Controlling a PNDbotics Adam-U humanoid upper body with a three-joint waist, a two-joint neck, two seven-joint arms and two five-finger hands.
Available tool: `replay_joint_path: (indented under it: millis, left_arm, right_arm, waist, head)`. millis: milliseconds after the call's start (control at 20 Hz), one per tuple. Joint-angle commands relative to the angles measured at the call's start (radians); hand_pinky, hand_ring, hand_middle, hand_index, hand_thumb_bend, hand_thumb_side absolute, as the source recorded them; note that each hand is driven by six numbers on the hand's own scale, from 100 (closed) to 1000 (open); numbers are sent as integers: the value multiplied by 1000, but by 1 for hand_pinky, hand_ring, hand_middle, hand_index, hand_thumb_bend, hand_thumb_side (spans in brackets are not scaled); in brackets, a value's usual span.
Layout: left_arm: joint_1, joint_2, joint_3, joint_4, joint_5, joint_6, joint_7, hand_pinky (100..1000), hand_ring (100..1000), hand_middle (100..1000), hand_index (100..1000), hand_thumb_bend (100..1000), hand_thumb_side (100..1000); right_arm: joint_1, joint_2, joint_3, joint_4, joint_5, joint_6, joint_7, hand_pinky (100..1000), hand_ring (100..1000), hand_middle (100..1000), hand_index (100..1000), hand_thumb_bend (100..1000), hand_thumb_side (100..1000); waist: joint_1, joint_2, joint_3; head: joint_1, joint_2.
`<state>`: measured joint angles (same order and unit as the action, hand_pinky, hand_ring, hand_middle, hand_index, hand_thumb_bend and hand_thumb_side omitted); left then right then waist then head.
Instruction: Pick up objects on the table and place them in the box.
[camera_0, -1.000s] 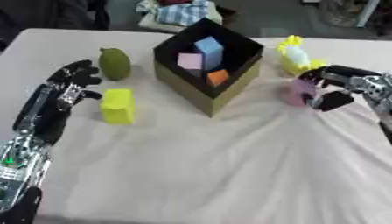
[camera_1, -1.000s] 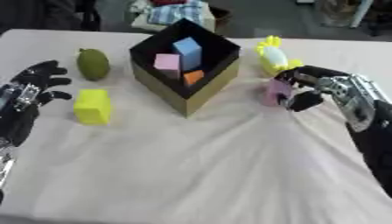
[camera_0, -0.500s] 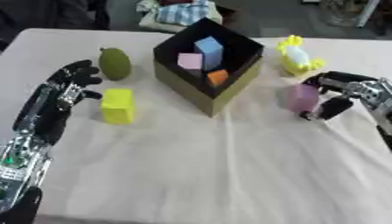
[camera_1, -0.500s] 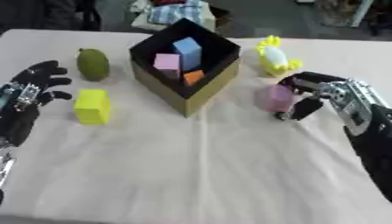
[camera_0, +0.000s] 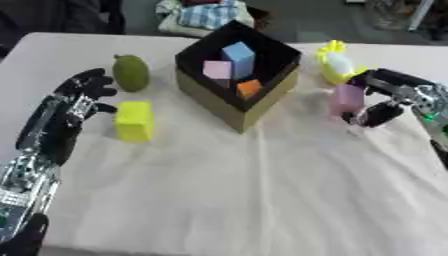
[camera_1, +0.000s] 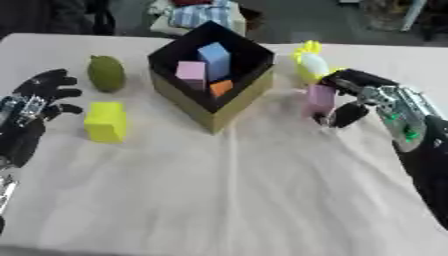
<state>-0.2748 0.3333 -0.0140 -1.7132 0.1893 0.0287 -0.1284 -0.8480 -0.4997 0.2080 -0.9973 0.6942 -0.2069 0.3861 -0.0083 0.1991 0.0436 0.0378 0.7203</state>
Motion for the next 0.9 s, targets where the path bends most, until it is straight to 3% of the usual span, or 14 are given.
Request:
replay_joint_path:
  millis: [50,450,900]
  left_arm:
    - [-14,21,7,-11,2,-2,-3,658,775,751,858,437,620]
    - [-7,24,1,-9,2,-1,-8,657,772,751,858,435,621]
    - [-18,20,-15,-10,3,1,-24,656,771,751,858,436,620]
  right_arm:
    - [-39,-47,-13,-86,-42,5,-16,745,728,547,751,234,200]
    - [-147,-31,7,-183,-98,16,9,753,736,560,760,224,212]
    - [-262,113,20,-40,50,3,60,760,751,600,786,230,223]
  waist:
    - [3,-19,-2]
    - [-2,-32,-1]
    - [-5,-32,55]
  head:
    - [2,-4]
    - [-3,0]
    - [-40,-24]
